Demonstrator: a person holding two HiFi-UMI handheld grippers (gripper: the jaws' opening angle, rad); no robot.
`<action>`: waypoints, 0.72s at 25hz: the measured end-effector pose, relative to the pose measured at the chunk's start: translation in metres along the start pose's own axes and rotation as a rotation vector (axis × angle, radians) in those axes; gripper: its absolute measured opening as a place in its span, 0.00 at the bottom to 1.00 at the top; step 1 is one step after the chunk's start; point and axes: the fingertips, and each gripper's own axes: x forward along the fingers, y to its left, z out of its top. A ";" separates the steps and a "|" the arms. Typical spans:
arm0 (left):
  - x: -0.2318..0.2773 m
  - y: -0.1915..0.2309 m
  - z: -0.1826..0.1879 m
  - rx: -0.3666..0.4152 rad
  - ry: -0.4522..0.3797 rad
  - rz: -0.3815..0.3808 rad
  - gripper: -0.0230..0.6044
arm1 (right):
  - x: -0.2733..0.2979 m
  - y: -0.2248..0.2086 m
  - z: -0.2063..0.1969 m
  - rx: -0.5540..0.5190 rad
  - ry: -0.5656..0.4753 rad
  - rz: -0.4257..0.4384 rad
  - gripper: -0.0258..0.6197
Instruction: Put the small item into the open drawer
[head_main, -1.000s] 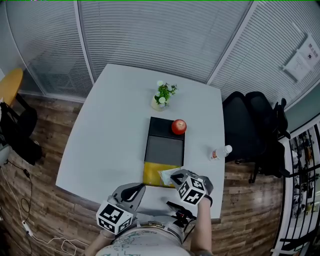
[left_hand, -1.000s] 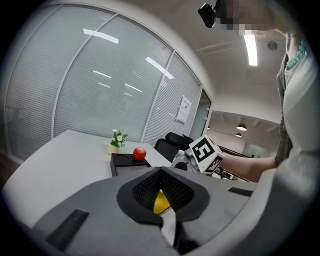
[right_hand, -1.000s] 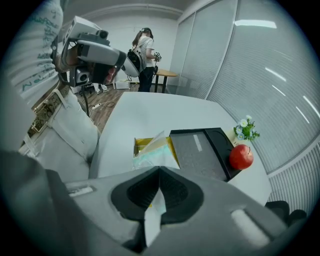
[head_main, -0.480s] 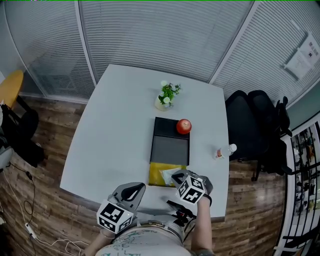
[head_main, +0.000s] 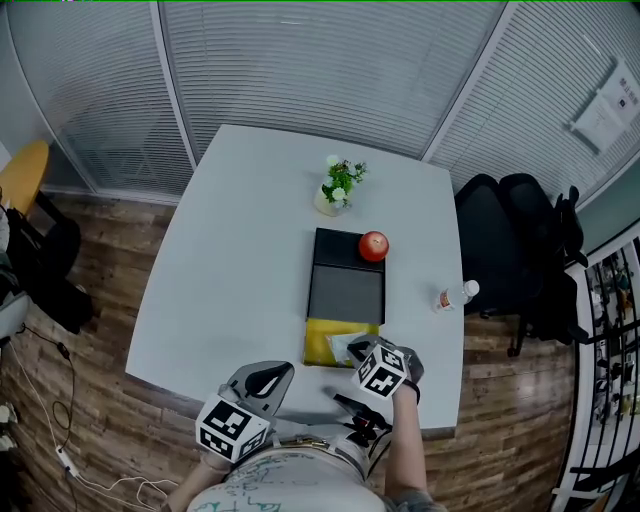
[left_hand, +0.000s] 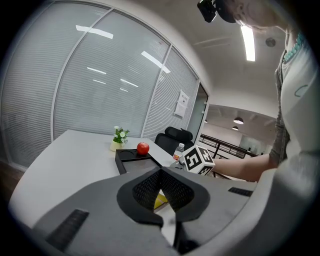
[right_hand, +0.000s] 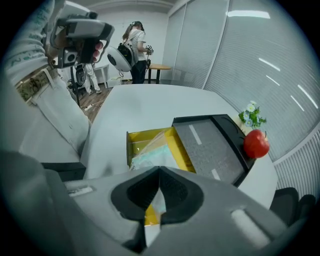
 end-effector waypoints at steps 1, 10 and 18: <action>0.000 0.000 -0.001 -0.001 0.005 -0.004 0.03 | 0.003 0.000 -0.001 0.009 -0.004 0.001 0.05; -0.005 -0.005 -0.002 0.008 0.017 -0.030 0.03 | 0.039 -0.010 -0.018 0.080 0.038 -0.048 0.05; -0.012 0.002 -0.005 -0.015 0.007 -0.035 0.03 | 0.057 -0.008 -0.020 0.117 0.060 -0.044 0.05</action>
